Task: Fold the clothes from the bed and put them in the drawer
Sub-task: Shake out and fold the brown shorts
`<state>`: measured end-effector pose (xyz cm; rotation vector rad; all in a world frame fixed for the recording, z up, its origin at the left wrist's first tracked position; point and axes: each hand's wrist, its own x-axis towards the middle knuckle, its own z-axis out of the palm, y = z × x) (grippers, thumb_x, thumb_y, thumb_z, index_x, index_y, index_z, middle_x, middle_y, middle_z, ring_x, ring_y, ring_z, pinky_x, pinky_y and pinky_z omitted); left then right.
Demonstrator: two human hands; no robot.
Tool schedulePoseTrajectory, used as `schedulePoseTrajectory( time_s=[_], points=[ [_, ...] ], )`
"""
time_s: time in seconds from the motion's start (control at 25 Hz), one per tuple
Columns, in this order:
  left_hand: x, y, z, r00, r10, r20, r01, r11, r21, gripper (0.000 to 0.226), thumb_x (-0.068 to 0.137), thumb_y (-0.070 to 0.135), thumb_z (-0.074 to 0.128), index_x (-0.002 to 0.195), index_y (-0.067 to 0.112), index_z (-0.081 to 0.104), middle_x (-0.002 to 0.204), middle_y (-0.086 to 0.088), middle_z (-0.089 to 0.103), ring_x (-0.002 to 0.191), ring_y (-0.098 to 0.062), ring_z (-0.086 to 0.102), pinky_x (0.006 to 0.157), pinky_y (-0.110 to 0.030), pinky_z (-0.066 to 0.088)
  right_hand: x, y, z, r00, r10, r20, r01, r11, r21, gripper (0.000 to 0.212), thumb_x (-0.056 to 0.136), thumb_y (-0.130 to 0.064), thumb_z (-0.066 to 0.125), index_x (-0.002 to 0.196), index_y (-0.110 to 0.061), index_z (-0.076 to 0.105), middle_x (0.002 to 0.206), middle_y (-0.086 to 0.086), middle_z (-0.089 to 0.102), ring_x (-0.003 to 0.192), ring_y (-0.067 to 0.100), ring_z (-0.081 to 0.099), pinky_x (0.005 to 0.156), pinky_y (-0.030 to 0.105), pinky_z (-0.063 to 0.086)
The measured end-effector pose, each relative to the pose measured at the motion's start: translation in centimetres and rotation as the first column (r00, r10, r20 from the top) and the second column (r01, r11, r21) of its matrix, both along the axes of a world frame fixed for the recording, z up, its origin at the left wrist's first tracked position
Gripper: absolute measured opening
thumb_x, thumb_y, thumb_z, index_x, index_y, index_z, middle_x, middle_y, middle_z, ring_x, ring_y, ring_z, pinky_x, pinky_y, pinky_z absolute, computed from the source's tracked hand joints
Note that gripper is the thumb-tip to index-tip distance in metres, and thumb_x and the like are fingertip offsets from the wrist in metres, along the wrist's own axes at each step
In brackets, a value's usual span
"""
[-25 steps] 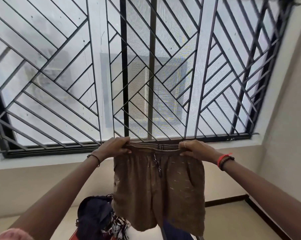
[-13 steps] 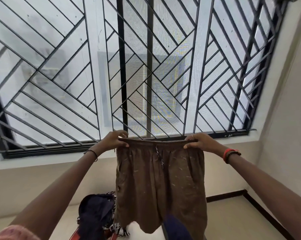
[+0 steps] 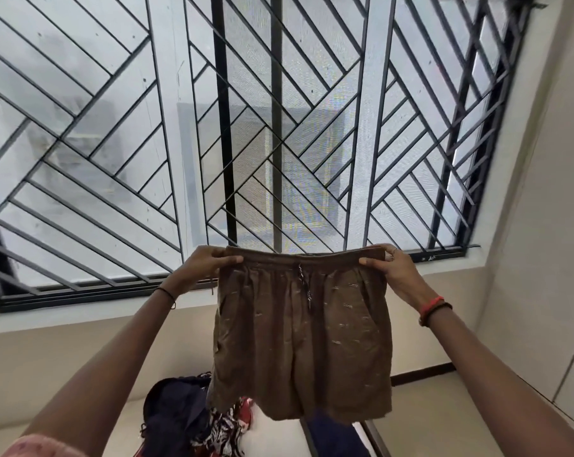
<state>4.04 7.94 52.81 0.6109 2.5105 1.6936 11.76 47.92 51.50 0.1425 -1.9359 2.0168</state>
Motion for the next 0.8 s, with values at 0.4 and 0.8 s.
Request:
schedulePoseTrajectory(
  time_s=[0.4, 0.8],
  points=[
    [0.6, -0.8, 3.5, 0.893, -0.347, 0.285, 0.257, 0.916, 0.309, 0.039, 0.062, 0.026, 0.086, 0.090, 0.002, 0.074, 0.084, -0.011, 0.072, 0.068, -0.015, 0.070, 0.061, -0.022, 0.057, 2.2, 2.6, 3.1, 0.903, 0.428, 0.031, -0.415, 0.891, -0.184, 0.022, 0.063, -0.004, 0.074, 0.084, -0.011, 0.074, 0.085, 0.011, 0.073, 0.073, 0.017, 0.071, 0.065, 0.025, 0.058],
    [-1.3, 5.5, -0.8, 0.938, 0.089, 0.336, -0.151, 0.975, 0.164, 0.015, 0.084, 0.007, 0.069, 0.071, 0.002, 0.063, 0.059, -0.002, 0.067, 0.052, -0.007, 0.064, 0.052, -0.016, 0.052, -4.8, -2.9, -3.7, 0.935, -0.193, 0.296, 0.227, 0.970, -0.085, 0.018, 0.078, 0.006, 0.068, 0.076, -0.006, 0.055, 0.064, 0.007, 0.061, 0.041, 0.006, 0.059, 0.044, 0.019, 0.050]
  ],
)
